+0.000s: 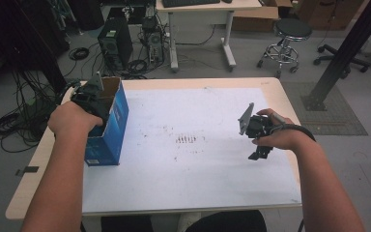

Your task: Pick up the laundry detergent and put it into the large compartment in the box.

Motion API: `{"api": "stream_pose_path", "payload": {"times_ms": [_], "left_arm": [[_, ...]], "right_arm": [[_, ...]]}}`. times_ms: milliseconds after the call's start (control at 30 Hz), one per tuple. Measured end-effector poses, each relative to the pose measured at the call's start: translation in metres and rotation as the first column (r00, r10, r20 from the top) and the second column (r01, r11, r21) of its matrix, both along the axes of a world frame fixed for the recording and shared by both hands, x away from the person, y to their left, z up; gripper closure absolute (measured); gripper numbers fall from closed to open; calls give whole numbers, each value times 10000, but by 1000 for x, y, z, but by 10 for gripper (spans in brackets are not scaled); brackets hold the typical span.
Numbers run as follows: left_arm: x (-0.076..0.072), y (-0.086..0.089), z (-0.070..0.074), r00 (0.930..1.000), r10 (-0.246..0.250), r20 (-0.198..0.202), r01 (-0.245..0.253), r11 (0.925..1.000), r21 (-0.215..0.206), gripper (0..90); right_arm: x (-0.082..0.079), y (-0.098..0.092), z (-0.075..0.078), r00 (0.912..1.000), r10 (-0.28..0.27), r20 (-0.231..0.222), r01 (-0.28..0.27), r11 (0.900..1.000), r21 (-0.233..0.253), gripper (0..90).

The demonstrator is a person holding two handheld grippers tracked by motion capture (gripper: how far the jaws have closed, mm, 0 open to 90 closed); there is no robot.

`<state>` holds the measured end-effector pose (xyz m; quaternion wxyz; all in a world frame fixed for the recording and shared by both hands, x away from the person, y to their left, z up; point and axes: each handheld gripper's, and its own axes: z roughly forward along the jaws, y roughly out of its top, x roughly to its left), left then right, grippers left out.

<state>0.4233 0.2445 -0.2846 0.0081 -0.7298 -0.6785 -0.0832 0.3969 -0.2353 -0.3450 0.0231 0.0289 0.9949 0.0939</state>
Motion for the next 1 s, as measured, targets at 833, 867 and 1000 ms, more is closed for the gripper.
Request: {"api": "stream_pose_path", "payload": {"times_ms": [833,867,1000], "left_arm": [[2,0,2,9999,-65,124,62,9997,246,357],[2,0,2,9999,-65,124,62,9997,246,356],[1,0,2,9999,-95,98,93,9997,214,350]], "right_arm": [[-1,0,-1,10000,-3,13,3,10000,36,62],[-1,0,-1,10000,-3,13,3,10000,36,62],[-2,0,0,10000,-5,15,5,10000,37,62]]}}
